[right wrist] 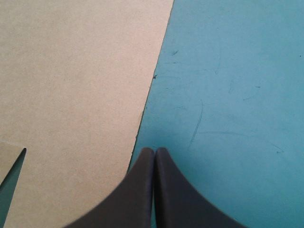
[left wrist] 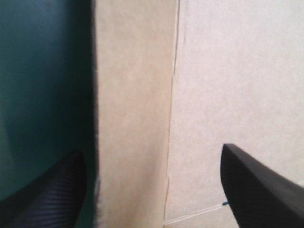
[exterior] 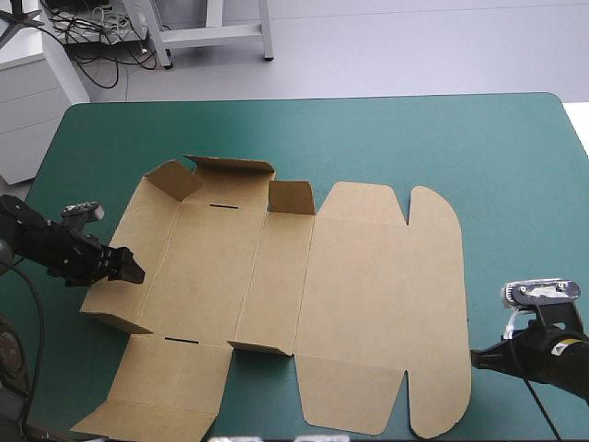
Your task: Fold the box
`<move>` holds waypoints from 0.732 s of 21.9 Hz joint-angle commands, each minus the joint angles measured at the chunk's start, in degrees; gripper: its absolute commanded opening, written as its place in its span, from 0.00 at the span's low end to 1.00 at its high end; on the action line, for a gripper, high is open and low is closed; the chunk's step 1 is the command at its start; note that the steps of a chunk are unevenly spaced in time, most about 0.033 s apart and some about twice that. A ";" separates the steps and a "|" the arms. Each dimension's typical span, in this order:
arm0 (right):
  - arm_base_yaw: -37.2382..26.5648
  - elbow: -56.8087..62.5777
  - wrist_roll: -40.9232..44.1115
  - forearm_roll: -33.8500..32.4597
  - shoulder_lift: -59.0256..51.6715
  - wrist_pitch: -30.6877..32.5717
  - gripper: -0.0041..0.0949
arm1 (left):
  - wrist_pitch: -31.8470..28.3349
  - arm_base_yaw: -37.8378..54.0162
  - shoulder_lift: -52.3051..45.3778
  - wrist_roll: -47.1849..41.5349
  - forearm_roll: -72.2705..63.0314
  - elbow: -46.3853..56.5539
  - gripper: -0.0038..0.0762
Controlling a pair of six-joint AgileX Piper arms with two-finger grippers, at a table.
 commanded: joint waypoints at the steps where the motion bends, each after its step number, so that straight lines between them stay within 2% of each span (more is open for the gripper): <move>1: -0.36 -1.38 -0.48 0.73 -0.01 -2.33 0.03 | 4.36 -1.37 -2.02 0.46 -1.92 0.16 0.74; 6: -0.36 -1.38 -0.48 0.73 -0.01 -2.33 0.03 | 4.26 -2.51 -2.02 0.60 -2.13 0.37 0.69; 8: -0.36 -1.38 -0.48 0.73 -0.01 -2.33 0.03 | 3.95 -2.80 -2.02 0.60 -0.95 0.37 0.58; 9: -0.36 -1.38 -0.48 0.73 -0.01 -2.33 0.03 | 3.71 -2.80 -2.02 0.60 -0.38 0.37 0.44; 10: -0.36 -1.38 -0.48 0.73 -0.01 -2.33 0.03 | 3.57 -2.80 -2.02 0.60 0.12 0.37 0.35; 11: -0.36 -1.38 -0.48 0.73 -0.01 -2.33 0.03 | 3.59 -2.80 -2.02 0.34 0.54 0.37 0.18; 12: -0.36 -1.38 -0.48 0.73 -0.01 -2.33 0.03 | 3.59 -2.80 -2.02 0.17 0.54 0.37 0.09; 13: -0.36 -1.38 -0.48 0.73 -0.01 -2.39 0.03 | 3.76 -2.80 -1.93 0.17 1.32 0.37 0.04; 16: -0.36 -1.38 -0.48 0.73 -0.01 -2.52 0.03 | 2.92 -2.80 -1.93 -0.19 2.56 0.37 0.04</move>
